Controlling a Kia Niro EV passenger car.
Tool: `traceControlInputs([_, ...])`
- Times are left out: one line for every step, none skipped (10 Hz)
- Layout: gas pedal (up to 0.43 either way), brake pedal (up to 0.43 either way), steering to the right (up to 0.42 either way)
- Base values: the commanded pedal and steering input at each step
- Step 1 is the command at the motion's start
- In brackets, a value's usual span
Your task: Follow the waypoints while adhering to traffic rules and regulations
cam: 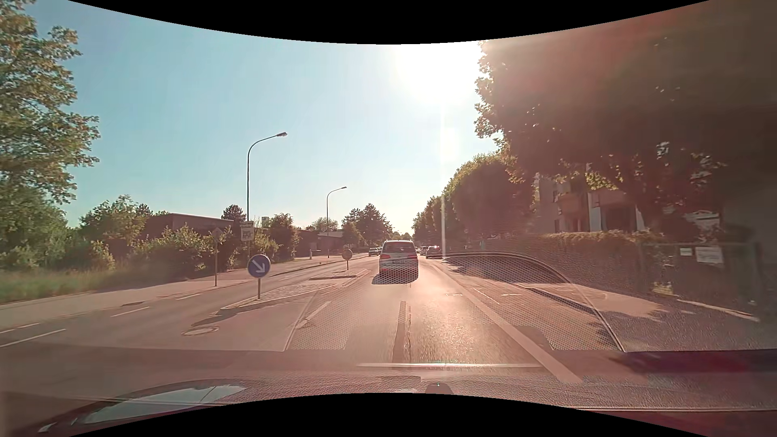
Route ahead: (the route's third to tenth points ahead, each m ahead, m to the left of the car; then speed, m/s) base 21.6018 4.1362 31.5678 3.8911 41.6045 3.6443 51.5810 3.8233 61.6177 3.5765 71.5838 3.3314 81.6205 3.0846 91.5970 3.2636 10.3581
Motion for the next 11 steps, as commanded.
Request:
traceControlInputs([0.130,0.006,-0.011])
traceControlInputs([0.130,0.006,-0.011])
traceControlInputs([0.130,0.006,-0.012])
traceControlInputs([0.130,0.006,-0.012])
traceControlInputs([0.130,0.006,-0.012])
traceControlInputs([0.130,0.006,-0.013])
traceControlInputs([0.130,0.000,-0.012])
traceControlInputs([0.130,0.006,-0.012])
traceControlInputs([0.130,0.006,-0.013])
traceControlInputs([0.130,0.000,-0.015])
traceControlInputs([0.130,0.006,-0.015])
